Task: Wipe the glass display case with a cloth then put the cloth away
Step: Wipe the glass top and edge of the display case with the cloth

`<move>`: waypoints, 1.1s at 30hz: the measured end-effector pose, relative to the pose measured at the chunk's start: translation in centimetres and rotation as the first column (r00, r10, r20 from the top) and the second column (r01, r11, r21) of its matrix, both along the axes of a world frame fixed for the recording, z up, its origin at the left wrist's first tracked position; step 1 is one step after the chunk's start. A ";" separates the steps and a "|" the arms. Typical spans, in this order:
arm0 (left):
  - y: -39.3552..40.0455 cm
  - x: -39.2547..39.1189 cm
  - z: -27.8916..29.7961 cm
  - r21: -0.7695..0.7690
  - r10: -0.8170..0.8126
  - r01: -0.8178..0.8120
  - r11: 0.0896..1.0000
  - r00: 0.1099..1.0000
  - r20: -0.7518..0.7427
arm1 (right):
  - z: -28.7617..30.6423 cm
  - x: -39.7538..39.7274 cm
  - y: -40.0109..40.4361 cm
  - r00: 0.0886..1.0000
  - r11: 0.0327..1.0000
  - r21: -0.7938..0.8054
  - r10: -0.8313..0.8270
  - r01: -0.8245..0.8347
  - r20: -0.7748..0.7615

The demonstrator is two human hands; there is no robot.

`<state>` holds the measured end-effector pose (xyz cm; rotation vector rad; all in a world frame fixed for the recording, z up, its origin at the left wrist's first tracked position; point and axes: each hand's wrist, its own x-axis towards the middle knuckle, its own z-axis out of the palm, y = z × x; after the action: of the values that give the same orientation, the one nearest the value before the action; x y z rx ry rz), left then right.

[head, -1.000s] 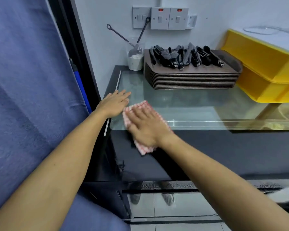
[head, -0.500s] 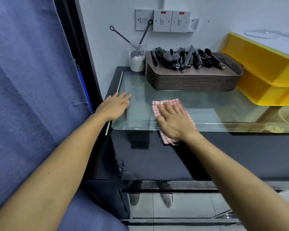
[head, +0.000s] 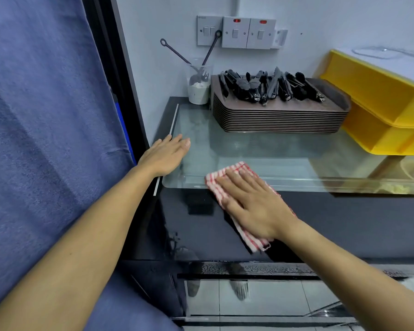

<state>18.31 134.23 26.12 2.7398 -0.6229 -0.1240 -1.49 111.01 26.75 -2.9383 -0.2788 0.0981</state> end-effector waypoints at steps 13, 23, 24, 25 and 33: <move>-0.7 -0.8 1.2 -0.056 0.072 -0.076 0.996 0.995 -0.074 | 3.9 4.3 6.8 0.950 0.786 0.585 -0.300 0.199 0.080; -10.7 -13.7 1.7 0.152 0.054 -0.045 0.987 0.997 -0.053 | -0.9 5.4 -4.1 0.908 0.901 0.120 -0.420 0.416 0.002; -10.7 -15.0 0.8 0.146 0.069 -0.063 0.987 0.997 -0.041 | -0.9 5.5 -4.1 0.910 0.904 0.116 -0.415 0.412 0.005; -10.8 -16.1 0.5 0.131 0.086 -0.081 0.988 0.996 -0.033 | -0.7 5.5 -4.1 0.910 0.905 0.107 -0.415 0.411 0.010; -7.4 -21.3 0.3 0.097 -0.013 0.012 0.995 1.000 0.005 | -0.8 5.1 -4.3 0.922 0.918 0.091 -0.388 0.386 0.007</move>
<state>-2.99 126.79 26.46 2.8311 -0.6522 -0.1535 3.61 106.71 25.97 -2.8433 0.2918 -0.0077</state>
